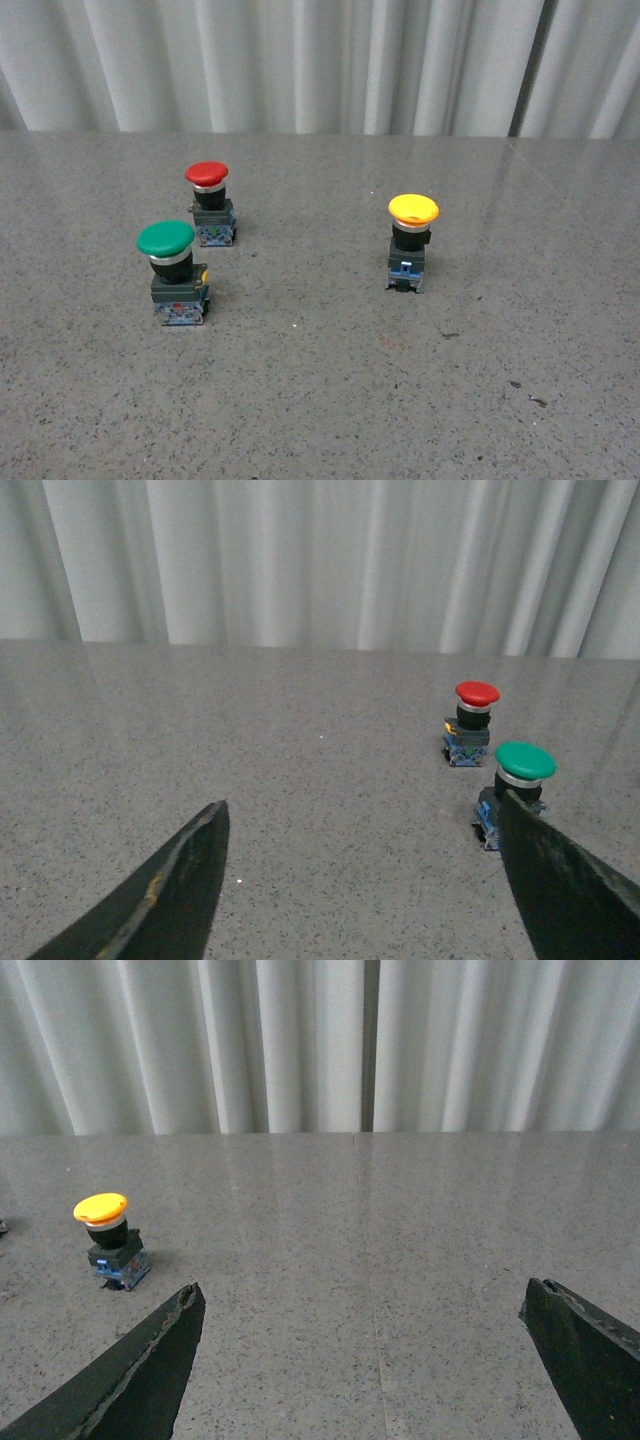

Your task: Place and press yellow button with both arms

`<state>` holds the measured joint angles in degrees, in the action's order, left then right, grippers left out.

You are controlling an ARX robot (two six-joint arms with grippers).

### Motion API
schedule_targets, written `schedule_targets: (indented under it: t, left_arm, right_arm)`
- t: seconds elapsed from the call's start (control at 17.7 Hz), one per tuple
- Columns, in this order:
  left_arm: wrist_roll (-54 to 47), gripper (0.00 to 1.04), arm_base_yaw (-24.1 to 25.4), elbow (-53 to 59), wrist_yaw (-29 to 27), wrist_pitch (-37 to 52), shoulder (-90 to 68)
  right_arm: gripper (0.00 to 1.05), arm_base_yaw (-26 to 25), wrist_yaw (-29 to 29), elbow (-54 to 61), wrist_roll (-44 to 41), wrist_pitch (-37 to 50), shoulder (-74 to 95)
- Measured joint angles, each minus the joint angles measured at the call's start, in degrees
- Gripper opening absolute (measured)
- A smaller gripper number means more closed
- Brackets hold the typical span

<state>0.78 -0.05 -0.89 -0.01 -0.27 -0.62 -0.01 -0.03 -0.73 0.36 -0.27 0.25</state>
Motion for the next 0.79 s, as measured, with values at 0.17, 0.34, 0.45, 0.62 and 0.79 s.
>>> schedule_targets:
  t: [0.17, 0.34, 0.45, 0.62, 0.79]
  left_arm:
    - [0.0, 0.99, 0.0, 0.0, 0.0, 0.0, 0.0]
    - [0.0, 0.98, 0.0, 0.0, 0.0, 0.0, 0.0]
    - [0.0, 0.98, 0.0, 0.0, 0.0, 0.0, 0.0]
    - [0.0, 0.98, 0.0, 0.0, 0.0, 0.0, 0.0]
    - [0.0, 0.98, 0.0, 0.0, 0.0, 0.0, 0.0]
  right_arm:
    - [0.98, 3.4, 9.0, -4.7, 9.8, 4.0, 14.5]
    - [0.98, 6.6, 8.9, -18.2, 13.1, 24.0, 36.8]
    - [0.98, 10.4, 8.0, -27.8, 12.4, 32.6, 52.2]
    - [0.98, 14.9, 7.5, -37.5, 11.7, 32.9, 69.9]
    - [0.98, 19.8, 7.5, -46.8, 10.6, 31.0, 82.6]
